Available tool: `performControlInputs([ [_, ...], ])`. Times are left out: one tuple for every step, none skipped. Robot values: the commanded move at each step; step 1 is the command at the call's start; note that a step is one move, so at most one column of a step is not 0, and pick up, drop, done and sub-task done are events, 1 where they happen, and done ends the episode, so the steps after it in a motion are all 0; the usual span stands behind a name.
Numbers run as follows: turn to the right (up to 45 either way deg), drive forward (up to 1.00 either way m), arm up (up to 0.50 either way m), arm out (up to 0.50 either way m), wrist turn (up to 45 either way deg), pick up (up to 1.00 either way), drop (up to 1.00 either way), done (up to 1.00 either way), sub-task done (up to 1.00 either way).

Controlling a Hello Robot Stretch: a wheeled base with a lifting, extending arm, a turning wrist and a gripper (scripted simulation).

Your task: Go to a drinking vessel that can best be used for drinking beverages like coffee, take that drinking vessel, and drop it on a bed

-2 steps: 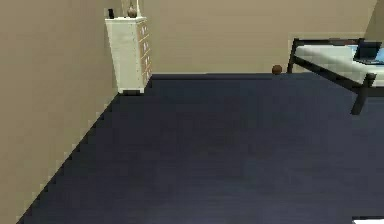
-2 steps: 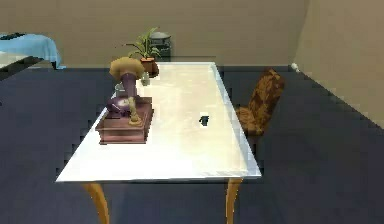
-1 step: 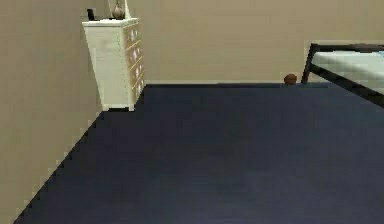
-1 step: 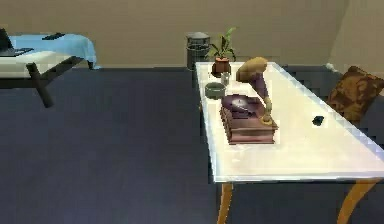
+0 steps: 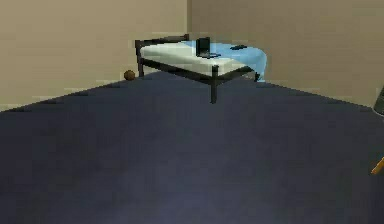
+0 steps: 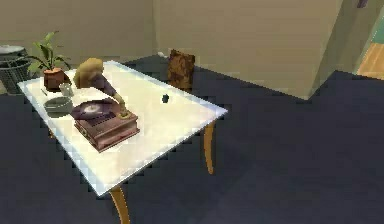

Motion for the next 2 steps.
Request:
performControlInputs([
  [24.0, 0.00, 0.00, 0.00, 0.0, 0.00, 0.00, 0.00, 0.00],
  [3.0, 0.00, 0.00, 0.00, 0.0, 0.00, 0.00, 0.00, 0.00],
])
